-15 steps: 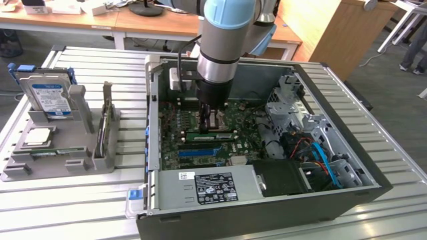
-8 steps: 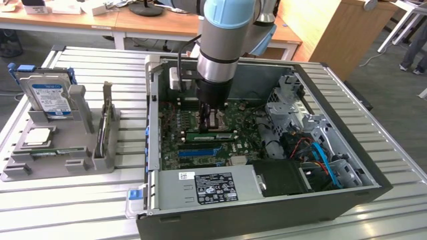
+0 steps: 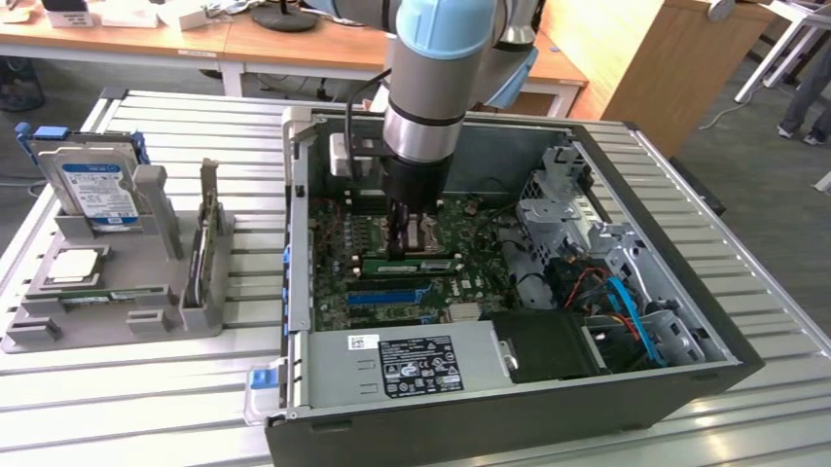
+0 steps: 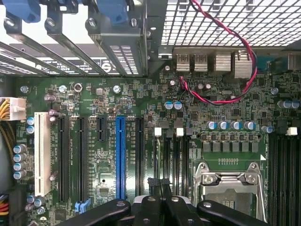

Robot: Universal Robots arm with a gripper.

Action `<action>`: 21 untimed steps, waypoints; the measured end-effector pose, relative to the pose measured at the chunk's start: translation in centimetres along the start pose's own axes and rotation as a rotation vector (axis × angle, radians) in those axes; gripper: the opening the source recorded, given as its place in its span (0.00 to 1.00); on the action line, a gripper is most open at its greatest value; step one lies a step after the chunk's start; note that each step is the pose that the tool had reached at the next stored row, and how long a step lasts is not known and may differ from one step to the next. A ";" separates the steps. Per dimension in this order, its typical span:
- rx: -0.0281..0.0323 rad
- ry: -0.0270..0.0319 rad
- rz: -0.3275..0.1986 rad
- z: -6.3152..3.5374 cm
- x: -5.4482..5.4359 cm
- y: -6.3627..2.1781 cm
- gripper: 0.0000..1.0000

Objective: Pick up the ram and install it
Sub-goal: 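Press down the ram until it locks into place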

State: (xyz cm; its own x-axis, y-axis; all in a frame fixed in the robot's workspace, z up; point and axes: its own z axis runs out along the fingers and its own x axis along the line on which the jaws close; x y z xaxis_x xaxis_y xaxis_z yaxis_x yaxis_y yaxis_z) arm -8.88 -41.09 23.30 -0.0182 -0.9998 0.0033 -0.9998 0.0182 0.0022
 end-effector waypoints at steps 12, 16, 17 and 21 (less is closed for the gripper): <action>0.0002 -0.0002 0.000 0.36 0.0 0.00 0.11; 0.0001 0.0001 0.000 0.37 0.0 0.00 0.11; 0.0001 0.0000 0.000 0.38 0.0 0.00 0.11; 0.0006 0.0000 0.000 0.52 0.0 0.00 0.11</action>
State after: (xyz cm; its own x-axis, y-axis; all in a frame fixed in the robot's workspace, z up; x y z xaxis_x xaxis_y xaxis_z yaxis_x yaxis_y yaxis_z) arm -8.88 -41.09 22.78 -0.0182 -0.9998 0.0033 -0.9998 0.0182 0.0016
